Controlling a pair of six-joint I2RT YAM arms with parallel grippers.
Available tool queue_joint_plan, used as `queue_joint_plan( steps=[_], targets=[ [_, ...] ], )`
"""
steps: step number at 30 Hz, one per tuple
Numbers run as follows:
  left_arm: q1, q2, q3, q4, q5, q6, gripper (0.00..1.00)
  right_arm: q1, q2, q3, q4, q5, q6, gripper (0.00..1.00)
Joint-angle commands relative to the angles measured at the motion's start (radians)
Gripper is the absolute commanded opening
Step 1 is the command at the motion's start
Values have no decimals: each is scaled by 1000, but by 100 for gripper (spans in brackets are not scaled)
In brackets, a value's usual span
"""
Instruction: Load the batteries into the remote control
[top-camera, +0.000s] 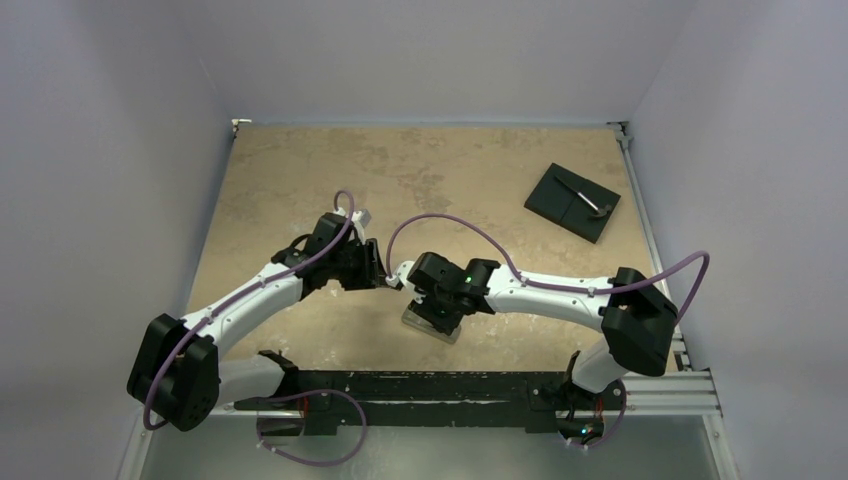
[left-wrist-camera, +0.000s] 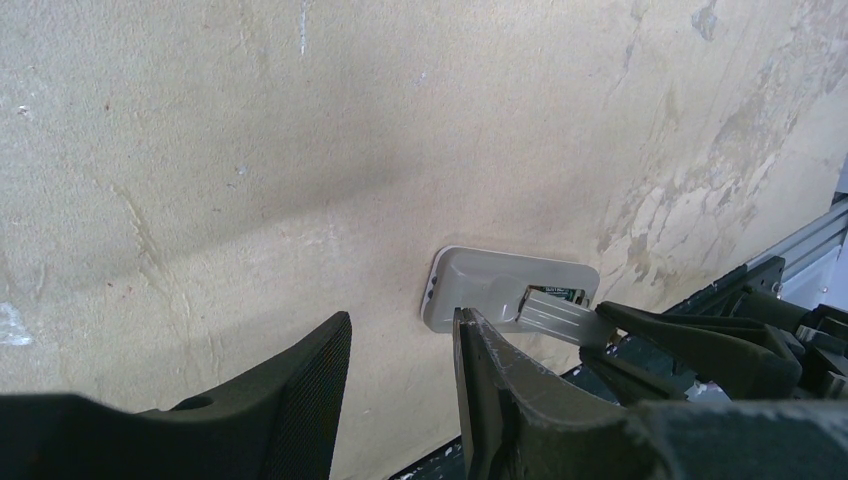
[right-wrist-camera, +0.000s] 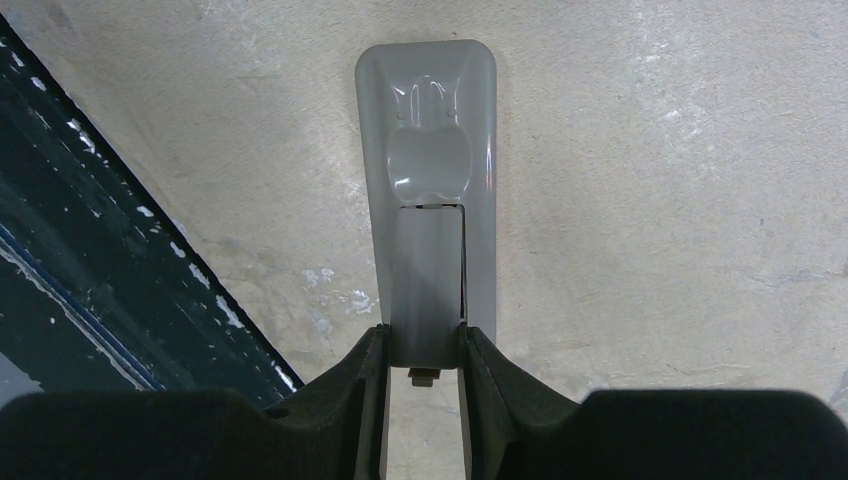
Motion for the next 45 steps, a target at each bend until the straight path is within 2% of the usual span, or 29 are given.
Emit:
queue_joint_plan(
  steps=[1,14,31,45],
  targets=[
    [10,-20,37,8,9,16,42,-2,-8,-3,31,-23,-10,0],
    [13,-6,40,20,14,15,42,-15,-10,-6,7,-8,-2,0],
    [15,-8,35,26,14,12,42,-27,-16,-7,5,-78,-39,0],
    [16,-5,35,29,18,12,42,-31,8,0,6,-40,-22,0]
  ],
)
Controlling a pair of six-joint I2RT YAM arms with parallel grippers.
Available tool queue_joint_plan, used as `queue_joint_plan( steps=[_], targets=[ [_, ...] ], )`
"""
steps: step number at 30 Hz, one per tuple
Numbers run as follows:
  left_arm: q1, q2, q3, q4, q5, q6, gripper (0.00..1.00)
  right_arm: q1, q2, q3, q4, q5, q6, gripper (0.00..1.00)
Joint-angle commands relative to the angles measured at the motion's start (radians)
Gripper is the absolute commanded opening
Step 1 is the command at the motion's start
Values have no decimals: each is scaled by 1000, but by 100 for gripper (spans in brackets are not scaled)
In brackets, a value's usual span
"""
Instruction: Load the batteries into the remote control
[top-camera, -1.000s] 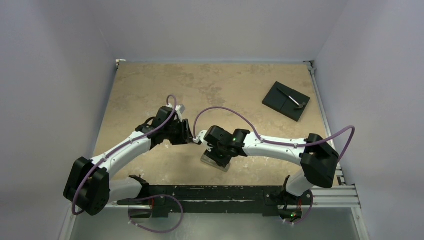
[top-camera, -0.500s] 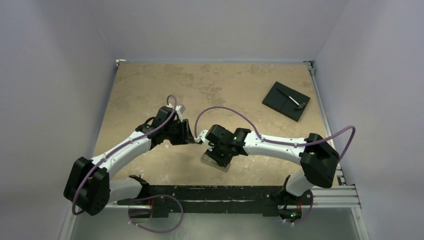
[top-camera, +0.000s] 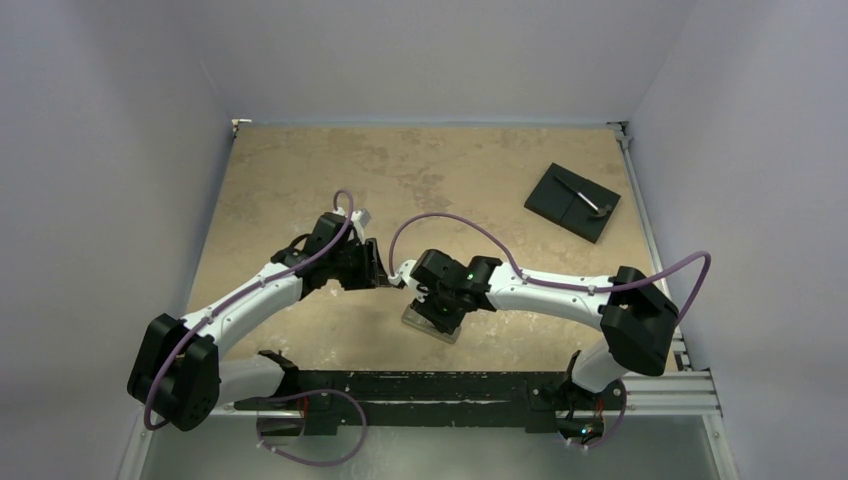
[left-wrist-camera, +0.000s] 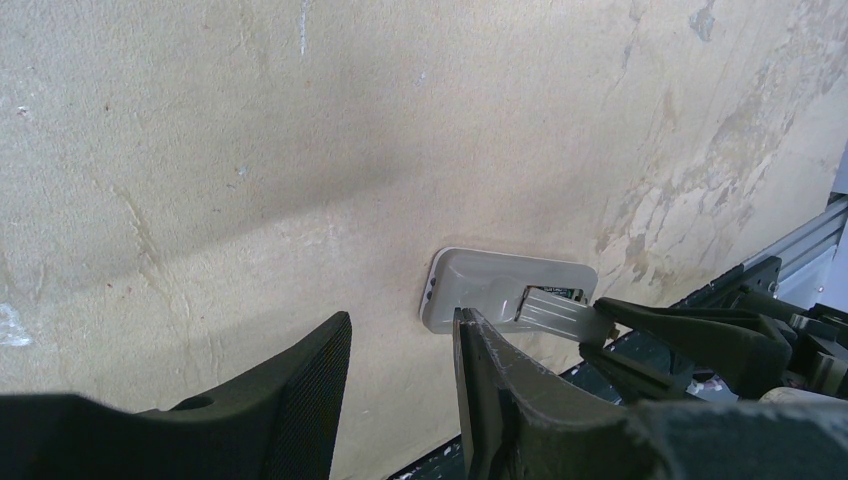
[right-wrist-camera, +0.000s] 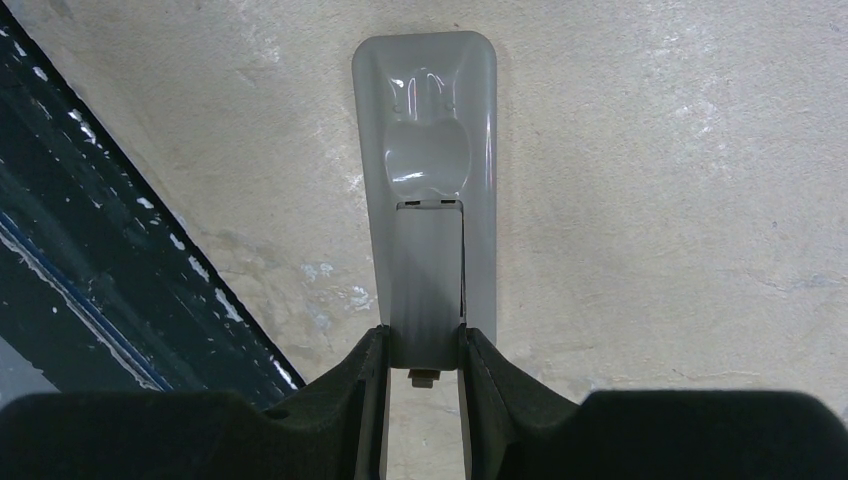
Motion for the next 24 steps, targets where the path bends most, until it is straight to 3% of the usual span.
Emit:
queue_joint_plan(
  steps=[1,24],
  targets=[
    [11,-6,35,28,11,13,42,-6,9,10,6,3,-1,0],
    [18,2,36,30,16,21,42,-7,53,19,40,-25,-18,0]
  ],
)
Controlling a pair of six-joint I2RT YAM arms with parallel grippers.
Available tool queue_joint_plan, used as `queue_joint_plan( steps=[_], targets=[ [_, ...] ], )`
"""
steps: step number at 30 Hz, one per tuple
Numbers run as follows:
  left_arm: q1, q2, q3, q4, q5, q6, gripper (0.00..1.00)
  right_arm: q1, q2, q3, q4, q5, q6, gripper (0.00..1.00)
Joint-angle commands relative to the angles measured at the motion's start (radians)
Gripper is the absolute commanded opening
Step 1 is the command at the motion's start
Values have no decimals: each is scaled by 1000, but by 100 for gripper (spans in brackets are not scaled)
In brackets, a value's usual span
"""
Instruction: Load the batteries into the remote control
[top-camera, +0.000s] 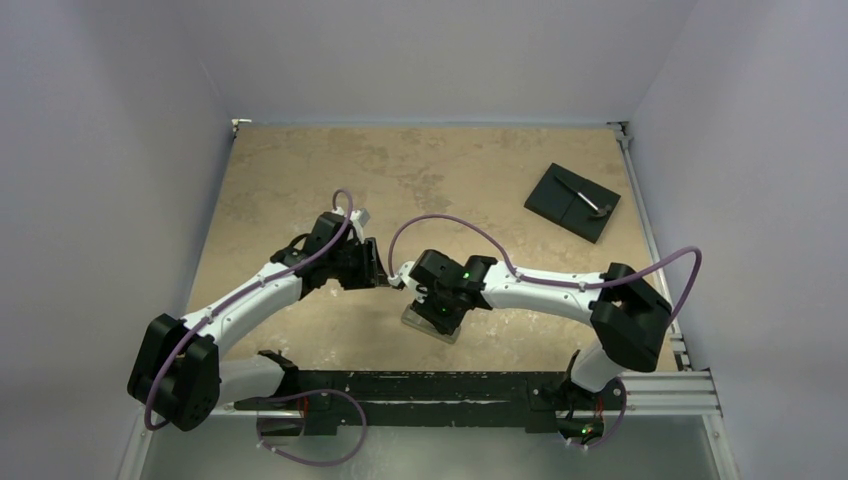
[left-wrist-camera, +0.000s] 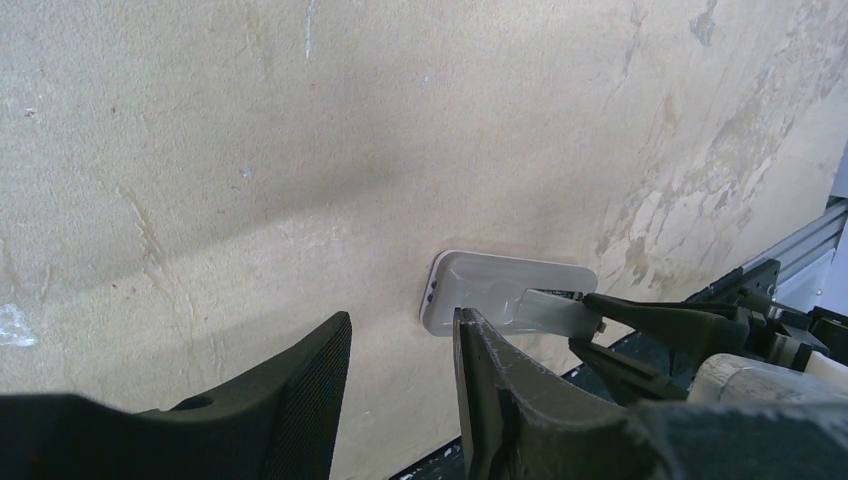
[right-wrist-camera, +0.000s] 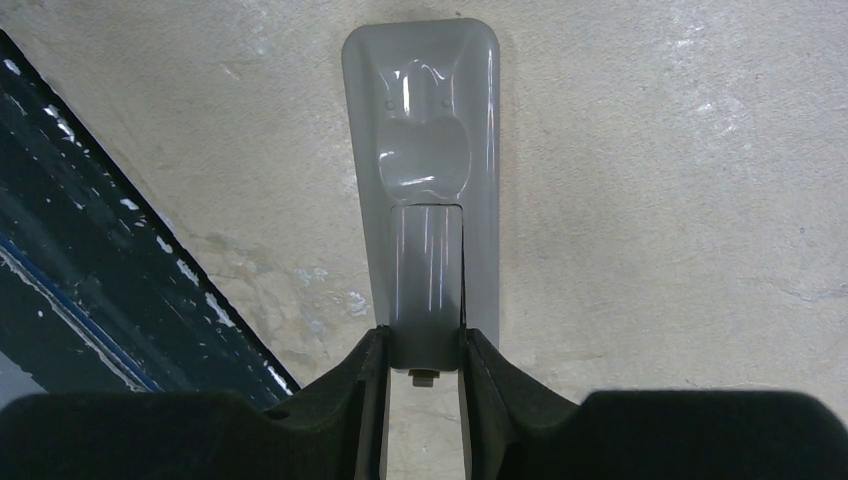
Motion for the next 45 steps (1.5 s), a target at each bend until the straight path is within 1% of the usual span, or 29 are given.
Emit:
queue_joint_plan(
  steps=[1,6,14,29,36,45],
  targets=[
    [12,2,35,29,15,20,42,0,19,19,40,-5,-15,1],
    [12,4,36,29,15,19,42,0,19,19,46,5,-15,17],
    [13,6,38,28,18,16,42,0,21,18,57,14,-15,29],
    [13,8,41,27,23,12,42,0,20,21,66,12,-15,45],
    [13,9,41,30,27,8,42,0,9,26,65,24,-15,50],
    [13,-1,38,30,27,6,42,0,-48,50,37,89,6,58]
  ],
)
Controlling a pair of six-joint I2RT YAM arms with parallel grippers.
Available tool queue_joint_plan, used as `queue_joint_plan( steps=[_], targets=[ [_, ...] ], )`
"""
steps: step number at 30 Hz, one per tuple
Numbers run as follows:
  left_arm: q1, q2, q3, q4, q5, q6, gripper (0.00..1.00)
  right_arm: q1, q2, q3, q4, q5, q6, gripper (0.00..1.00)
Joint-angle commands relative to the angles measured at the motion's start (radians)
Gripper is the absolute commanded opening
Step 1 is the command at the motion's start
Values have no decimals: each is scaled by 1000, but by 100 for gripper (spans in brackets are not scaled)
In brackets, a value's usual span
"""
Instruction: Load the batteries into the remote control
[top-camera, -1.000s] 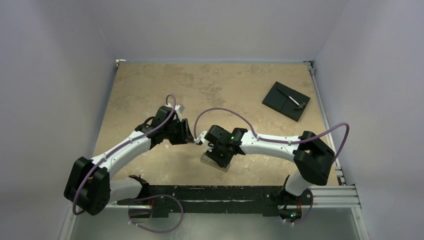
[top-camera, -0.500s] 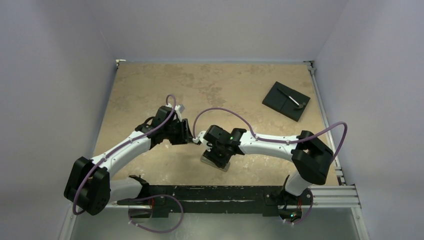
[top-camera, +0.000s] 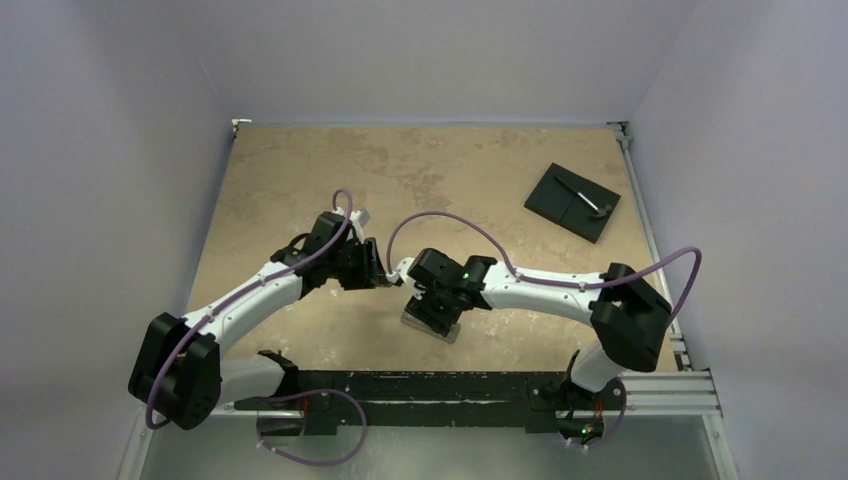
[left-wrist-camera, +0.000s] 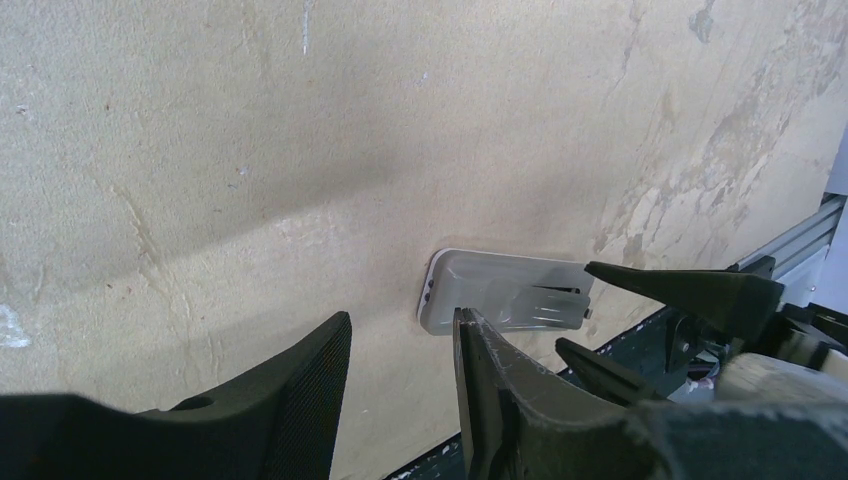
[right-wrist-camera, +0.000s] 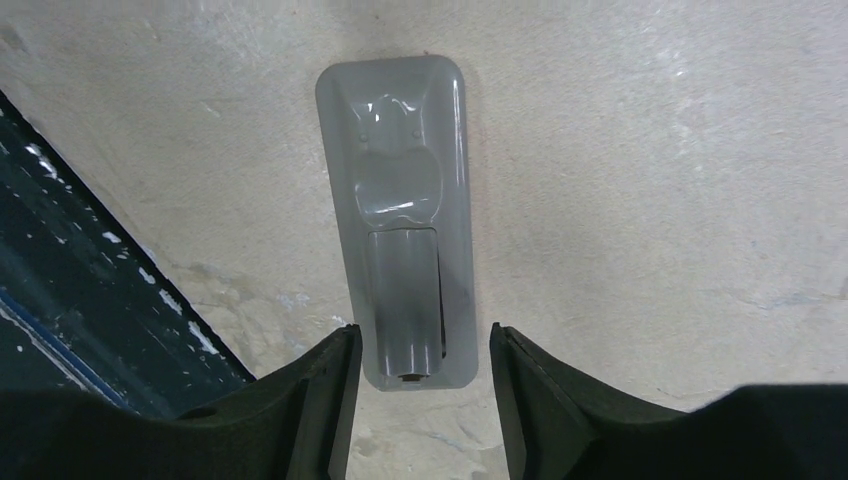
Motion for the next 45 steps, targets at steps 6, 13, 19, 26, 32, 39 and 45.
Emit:
queue_joint_plan(
  steps=[6,13,19,26,32,39,45],
  targets=[
    [7,-11,38,34,15,6,42,-1,-112,54,-34,37,45,58],
    [7,-5,42,41,20,2,42,-1,-142,44,-58,23,104,20],
    [7,-4,47,40,21,2,42,-1,-139,11,-37,24,145,0],
    [7,-6,45,38,19,2,42,-1,-102,-2,-22,46,160,0],
    [7,1,46,40,17,5,42,-1,-69,-12,-3,26,157,0],
    [7,8,46,40,15,8,42,-1,-21,-17,13,8,153,0],
    [7,11,47,39,14,9,42,-1,20,-4,10,-1,148,0]
  ],
)
